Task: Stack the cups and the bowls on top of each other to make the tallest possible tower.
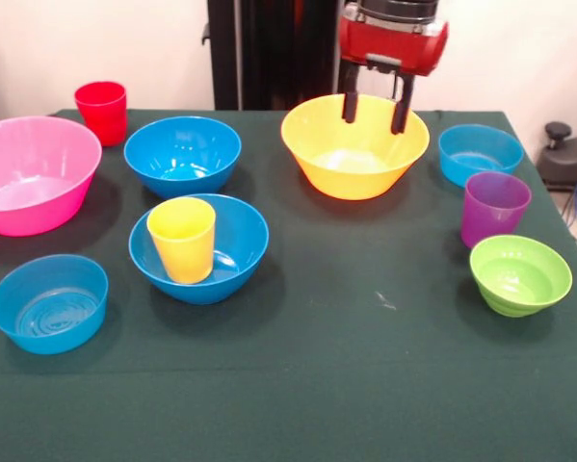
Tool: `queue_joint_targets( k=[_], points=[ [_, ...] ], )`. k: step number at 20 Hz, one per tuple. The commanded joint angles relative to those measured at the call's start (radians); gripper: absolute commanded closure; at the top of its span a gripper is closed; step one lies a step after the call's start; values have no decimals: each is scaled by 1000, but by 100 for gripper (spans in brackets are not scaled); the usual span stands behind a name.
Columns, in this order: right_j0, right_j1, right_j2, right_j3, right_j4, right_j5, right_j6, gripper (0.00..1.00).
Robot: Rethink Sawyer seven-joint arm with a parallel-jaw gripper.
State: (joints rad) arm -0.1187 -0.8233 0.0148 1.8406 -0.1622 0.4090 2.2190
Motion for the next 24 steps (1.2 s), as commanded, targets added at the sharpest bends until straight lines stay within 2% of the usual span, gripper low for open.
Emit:
queue_joint_targets(
  k=[1, 12, 21, 24],
  points=[
    [5, -9, 138, 46, -75, 61, -109, 0],
    [121, 24, 99, -37, -35, 104, 7, 0],
    [222, 111, 31, -111, -12, 78, 93, 0],
    [226, 122, 24, -111, -1, 62, 96, 0]
  ],
)
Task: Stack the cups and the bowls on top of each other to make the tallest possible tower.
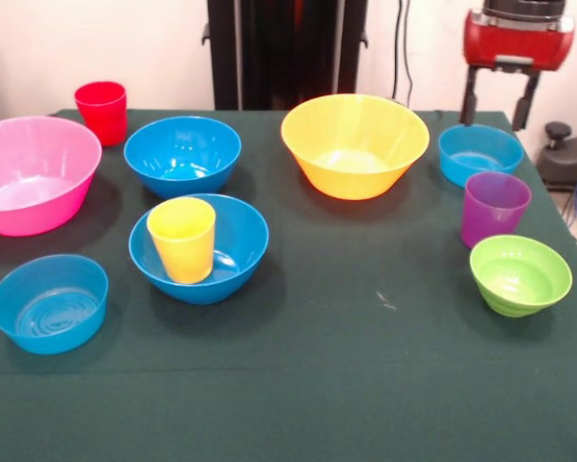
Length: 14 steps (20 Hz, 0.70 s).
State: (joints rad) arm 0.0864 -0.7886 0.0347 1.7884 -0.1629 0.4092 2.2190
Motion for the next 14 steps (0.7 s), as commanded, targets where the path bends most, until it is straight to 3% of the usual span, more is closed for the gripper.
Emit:
queue_joint_targets(
  k=[1, 14],
  points=[
    [16, 91, 4, -58, 3, 62, 94, 0],
    [-32, 187, -6, -95, -16, 4, 59, 0]
  ],
)
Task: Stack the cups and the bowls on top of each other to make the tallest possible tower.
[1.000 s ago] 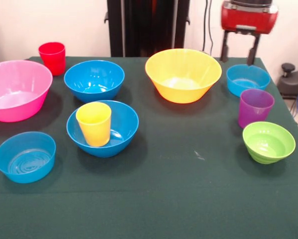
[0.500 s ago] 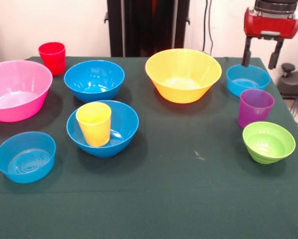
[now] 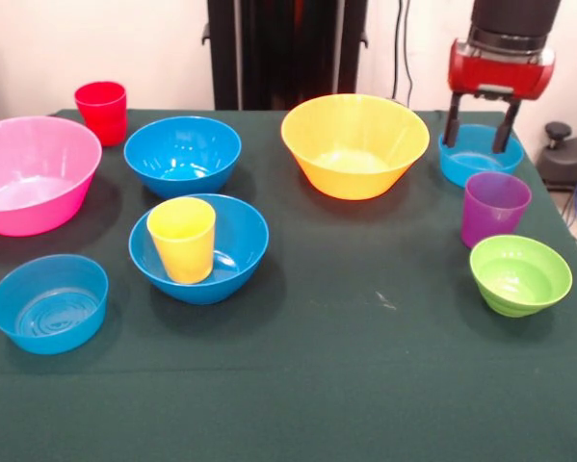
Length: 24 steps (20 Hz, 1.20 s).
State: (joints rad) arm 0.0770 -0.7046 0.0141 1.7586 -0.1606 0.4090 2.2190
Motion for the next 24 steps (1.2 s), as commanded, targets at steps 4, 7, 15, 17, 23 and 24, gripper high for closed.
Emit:
queue_joint_targets(
  k=[4, 7, 15, 17, 23, 24],
  points=[
    [-5, 143, -6, -113, -24, 2, 64, 0],
    [27, 155, -30, -128, -17, -5, 91, 0],
    [62, 115, -57, -135, 23, 49, 107, 0],
    [57, 89, -60, -142, 24, 74, 89, 0],
    [26, 63, -39, -178, 36, 168, 37, 0],
    [23, 63, -37, -181, 35, 172, 34, 0]
  ],
)
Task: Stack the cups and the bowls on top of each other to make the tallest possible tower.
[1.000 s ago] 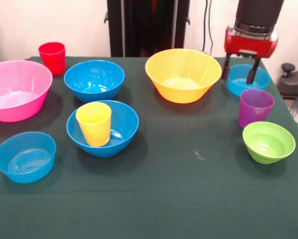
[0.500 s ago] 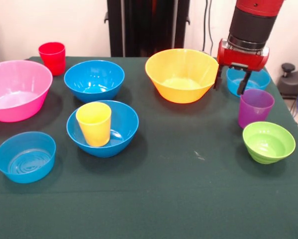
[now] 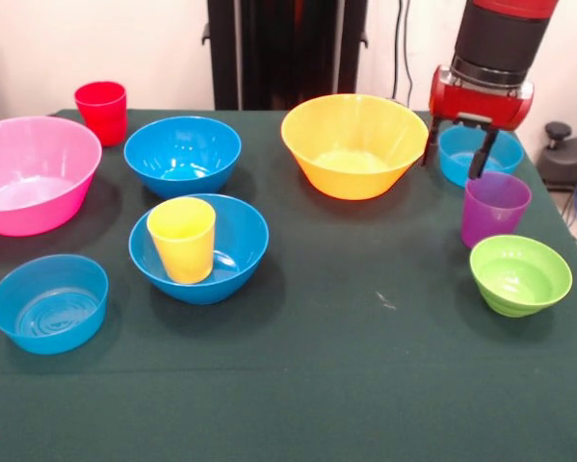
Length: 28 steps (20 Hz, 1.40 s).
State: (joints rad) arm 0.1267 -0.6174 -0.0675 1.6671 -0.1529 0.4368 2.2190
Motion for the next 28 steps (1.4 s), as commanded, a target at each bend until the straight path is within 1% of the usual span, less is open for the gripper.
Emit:
queue_joint_targets(
  k=[1, 4, 8, 9, 15, 19, 21, 25, 28],
  points=[
    [-33, -21, 51, -93, 28, 148, 29, 0],
    [-64, -8, 79, -104, 39, 176, 10, 0],
    [-73, 26, 99, -121, 30, 150, 3, 0],
    [-72, 42, 100, -130, 24, 137, 3, 0],
    [-118, 138, 159, -139, -5, 28, -32, 0],
    [-115, 190, 159, -166, -35, -18, -32, 0],
    [-111, 209, 158, -187, -40, -17, -36, 0],
    [-97, 280, 148, -252, -57, -20, -52, 0],
    [-97, 312, 152, -286, -60, -16, -66, 0]
  ],
)
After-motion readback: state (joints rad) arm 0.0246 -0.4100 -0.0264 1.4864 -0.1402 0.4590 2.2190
